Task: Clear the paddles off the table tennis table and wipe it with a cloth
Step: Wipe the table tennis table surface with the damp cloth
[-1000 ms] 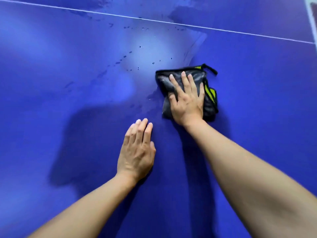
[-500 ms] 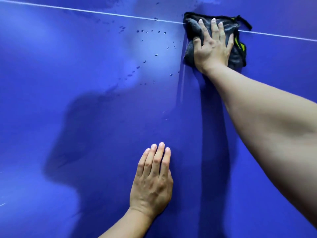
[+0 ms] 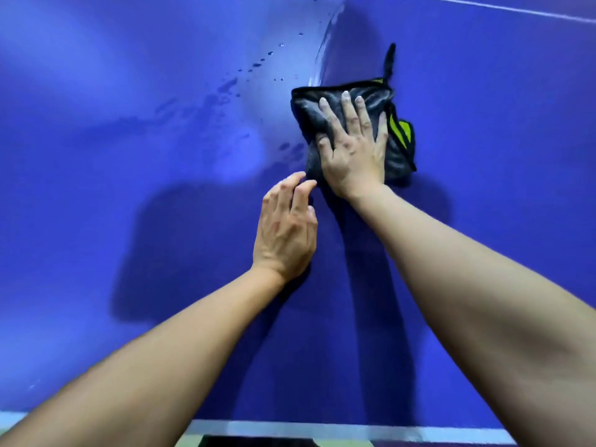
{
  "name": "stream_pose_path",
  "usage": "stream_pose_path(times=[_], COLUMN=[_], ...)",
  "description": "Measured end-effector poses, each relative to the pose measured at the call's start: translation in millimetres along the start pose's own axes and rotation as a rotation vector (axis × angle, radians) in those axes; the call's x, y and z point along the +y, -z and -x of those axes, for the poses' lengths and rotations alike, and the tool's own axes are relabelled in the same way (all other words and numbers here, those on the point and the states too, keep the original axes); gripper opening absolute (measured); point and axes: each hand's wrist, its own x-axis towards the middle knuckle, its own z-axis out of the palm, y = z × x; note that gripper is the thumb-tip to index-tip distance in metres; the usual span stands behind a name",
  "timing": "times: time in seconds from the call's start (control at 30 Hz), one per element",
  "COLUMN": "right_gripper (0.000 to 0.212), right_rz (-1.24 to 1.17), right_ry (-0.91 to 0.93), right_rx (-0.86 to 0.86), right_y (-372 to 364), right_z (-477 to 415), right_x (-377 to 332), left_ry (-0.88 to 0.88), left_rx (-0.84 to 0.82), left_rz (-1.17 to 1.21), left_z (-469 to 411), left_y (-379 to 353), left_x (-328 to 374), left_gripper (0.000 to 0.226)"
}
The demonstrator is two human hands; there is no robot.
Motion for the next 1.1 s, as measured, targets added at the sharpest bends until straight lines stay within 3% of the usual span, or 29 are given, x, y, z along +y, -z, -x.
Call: stream_pose_path(times=[0.17,0.43,0.6,0.8,1.1], right_gripper=[0.061,0.064,0.056,0.059,0.059], right_rz=[-0.002,-0.084,-0.169,-0.145,-0.054], right_ry=[0.027,0.056,0.004,-0.155,-0.316], right_rx=[-0.021,-0.021,0.039,0.018,0.074], right_y=[-4,-7,-9,3,20], right_z=[123,332,419,429,328], right_x=[-18,-45,-54,5,135], left_ry=[0.03,0.133,0.151,0.143,0.071], left_rx=[0.03,-0.061,-0.121,-0.173,-0.208], left_rz=[-0.021,-0.038,-0.073,-0.106,-0.078], left_z=[47,205,266,271,187], left_y=[23,43,42,41,7], left_x=[5,31,51,86,125], left_gripper=[0.038,0.039,0.049,0.054,0.051])
